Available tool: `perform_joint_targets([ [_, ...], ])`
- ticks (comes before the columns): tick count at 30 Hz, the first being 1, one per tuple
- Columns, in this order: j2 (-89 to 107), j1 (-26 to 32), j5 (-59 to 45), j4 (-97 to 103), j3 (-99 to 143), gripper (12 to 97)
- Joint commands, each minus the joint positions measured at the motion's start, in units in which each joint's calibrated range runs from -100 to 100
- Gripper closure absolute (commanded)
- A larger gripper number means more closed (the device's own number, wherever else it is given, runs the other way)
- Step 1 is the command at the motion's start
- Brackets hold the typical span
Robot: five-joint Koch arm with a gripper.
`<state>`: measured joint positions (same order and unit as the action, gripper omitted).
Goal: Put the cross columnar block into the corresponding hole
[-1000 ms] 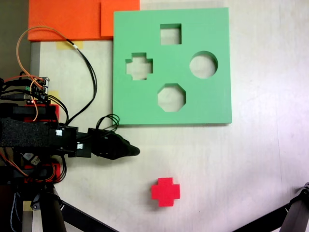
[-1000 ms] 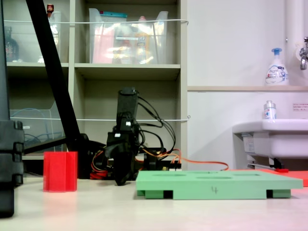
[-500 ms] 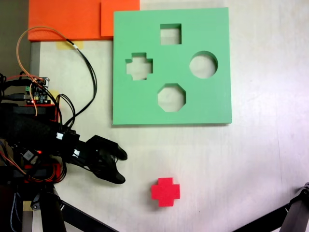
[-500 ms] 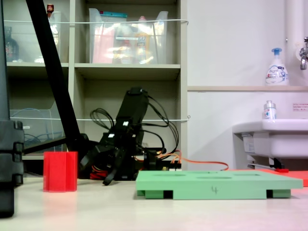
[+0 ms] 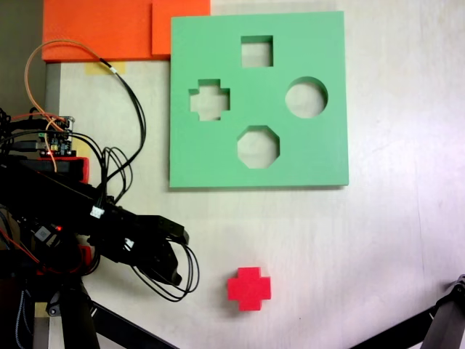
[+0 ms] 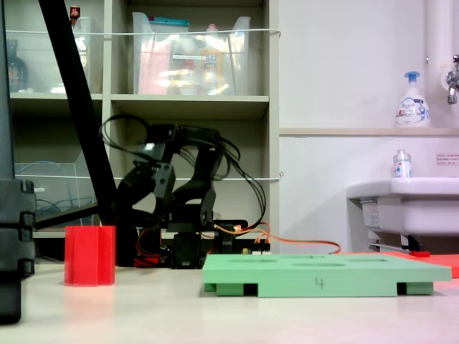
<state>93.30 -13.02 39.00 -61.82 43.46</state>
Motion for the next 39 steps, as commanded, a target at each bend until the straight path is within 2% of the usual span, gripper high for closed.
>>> perform_joint_targets([
  [1, -11.17, 0.0, 0.05, -9.68, -14.45, 69.3],
  [4, -24.72, 0.0, 0.0, -21.62, -31.3, 67.2],
  [8, -47.91, 0.05, -0.05, -37.7, -57.42, 52.8],
  [12, -65.78, 0.0, -0.24, -38.18, -75.16, 41.9],
  [16, -74.44, 0.0, -0.78, -38.18, -79.05, 37.1],
  [26, -86.45, 0.88, -1.47, -38.18, -79.35, 37.1],
  [39, -90.08, 1.56, -1.51, -38.18, -76.16, 37.1],
])
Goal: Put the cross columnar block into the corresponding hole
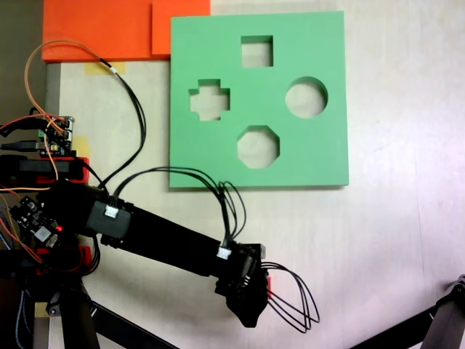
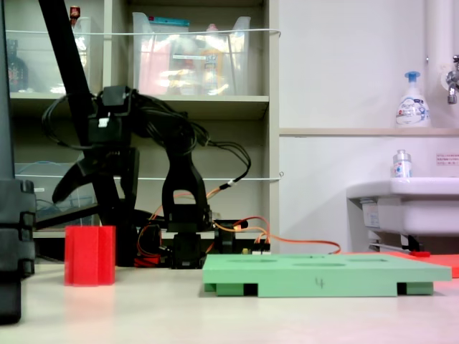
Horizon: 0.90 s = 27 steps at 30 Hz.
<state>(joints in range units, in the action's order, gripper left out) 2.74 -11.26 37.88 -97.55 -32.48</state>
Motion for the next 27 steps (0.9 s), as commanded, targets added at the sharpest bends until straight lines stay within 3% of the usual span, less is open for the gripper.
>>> perform_joint_targets([
  [1, 0.48, -0.29, -0.39, -2.45, 1.28, 37.1],
  [27, 2.43, 0.63, -1.32, 7.86, 10.35, 37.2],
])
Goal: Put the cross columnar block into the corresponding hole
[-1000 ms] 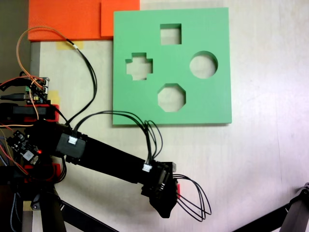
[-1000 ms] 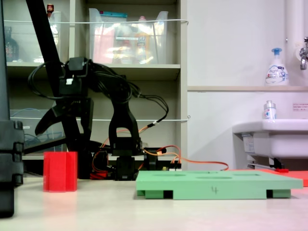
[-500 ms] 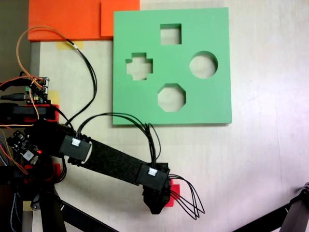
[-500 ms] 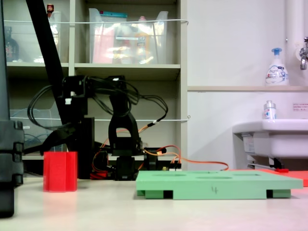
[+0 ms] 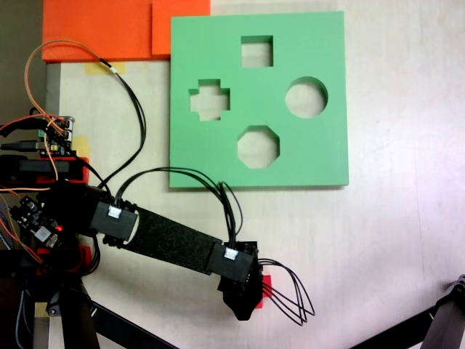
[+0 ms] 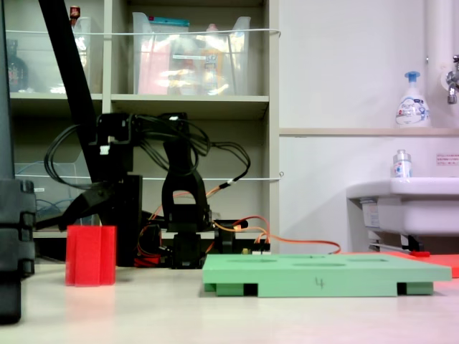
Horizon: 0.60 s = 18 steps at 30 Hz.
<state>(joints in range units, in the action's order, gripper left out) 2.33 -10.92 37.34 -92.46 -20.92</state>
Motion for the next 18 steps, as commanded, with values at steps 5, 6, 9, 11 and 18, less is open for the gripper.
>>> perform_joint_targets([
  [5, 1.17, 0.2, -0.83, 3.25, -1.31, 37.1],
  [6, 0.89, 0.2, -1.12, 3.25, -1.41, 37.1],
  [9, -0.09, 0.2, -1.71, 3.44, -1.61, 37.1],
  [11, -1.35, 0.24, -1.81, 3.63, -1.91, 37.4],
  [18, -4.7, 0.49, -1.9, 4.31, -1.21, 37.9],
])
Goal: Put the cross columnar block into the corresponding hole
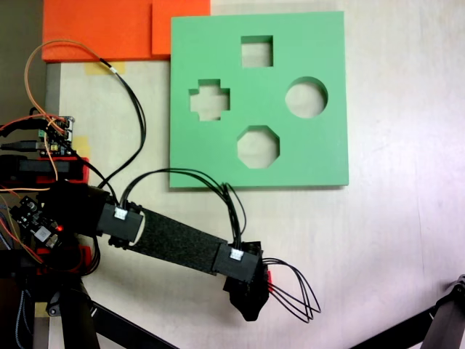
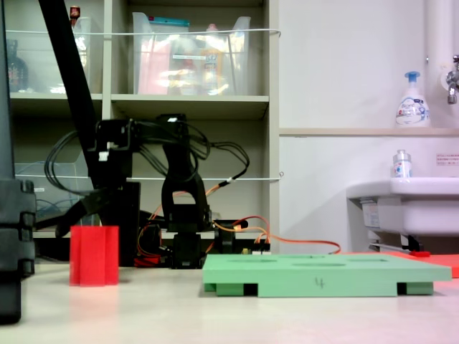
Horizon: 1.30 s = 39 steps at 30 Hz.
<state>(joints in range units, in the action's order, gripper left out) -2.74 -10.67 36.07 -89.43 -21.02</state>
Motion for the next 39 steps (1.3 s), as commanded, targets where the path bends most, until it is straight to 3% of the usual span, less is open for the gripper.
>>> perform_joint_targets([
  [1, -0.2, 0.2, -0.63, 1.27, -0.92, 38.0],
  [2, -0.2, 0.2, -0.63, 1.27, -0.62, 40.1],
  [5, 0.36, 0.15, -0.54, 1.18, 1.08, 61.7],
  [8, 0.64, -0.15, -0.49, -1.81, 1.28, 68.6],
  [21, 17.54, 1.17, 7.23, -10.57, 0.78, 69.4],
  [30, 41.0, 10.65, 15.97, -10.57, 0.08, 69.4],
  [39, 42.26, 23.49, 28.77, -10.57, -3.11, 69.4],
])
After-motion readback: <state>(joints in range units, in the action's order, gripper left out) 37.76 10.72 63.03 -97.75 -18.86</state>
